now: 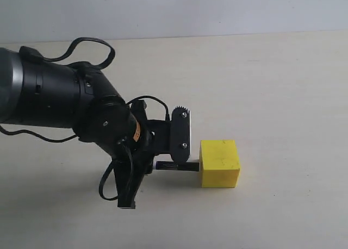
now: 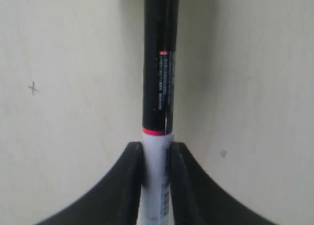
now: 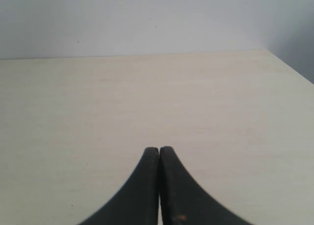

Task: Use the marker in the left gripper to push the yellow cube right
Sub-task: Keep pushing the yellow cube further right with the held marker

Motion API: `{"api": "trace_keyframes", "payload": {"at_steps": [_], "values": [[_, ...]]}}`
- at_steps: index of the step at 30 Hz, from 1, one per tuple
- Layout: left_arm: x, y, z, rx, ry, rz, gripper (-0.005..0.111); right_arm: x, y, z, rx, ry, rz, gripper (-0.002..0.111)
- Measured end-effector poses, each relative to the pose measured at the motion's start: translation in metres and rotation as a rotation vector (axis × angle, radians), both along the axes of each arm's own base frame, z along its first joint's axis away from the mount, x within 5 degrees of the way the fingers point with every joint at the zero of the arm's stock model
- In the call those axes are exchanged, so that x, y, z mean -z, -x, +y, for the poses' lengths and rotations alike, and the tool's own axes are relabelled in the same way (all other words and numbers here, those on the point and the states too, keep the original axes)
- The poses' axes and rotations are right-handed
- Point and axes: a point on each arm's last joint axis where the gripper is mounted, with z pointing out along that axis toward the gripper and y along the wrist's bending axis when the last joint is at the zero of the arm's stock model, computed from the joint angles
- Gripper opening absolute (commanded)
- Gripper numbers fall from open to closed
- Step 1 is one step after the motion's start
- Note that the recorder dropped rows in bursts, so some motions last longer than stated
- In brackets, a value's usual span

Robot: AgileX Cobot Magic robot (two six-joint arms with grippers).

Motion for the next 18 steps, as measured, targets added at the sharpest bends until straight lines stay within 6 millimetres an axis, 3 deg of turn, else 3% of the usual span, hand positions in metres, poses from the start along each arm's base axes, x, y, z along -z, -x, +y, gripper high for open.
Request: {"api": "trace_keyframes", "payload": {"at_steps": [6,14,18], "values": [[0.000,0.002,0.010,-0.031,-0.105,0.064,0.000,0.000,0.000,0.000,0.000,0.000,0.000,0.000],[0.004,0.006,-0.028,0.005,0.033,-0.002,0.000,0.000,0.000,0.000,0.000,0.000,0.000,0.000],[0.005,0.005,-0.022,-0.017,-0.056,0.030,0.000,0.000,0.000,0.000,0.000,0.000,0.000,0.000]]}}
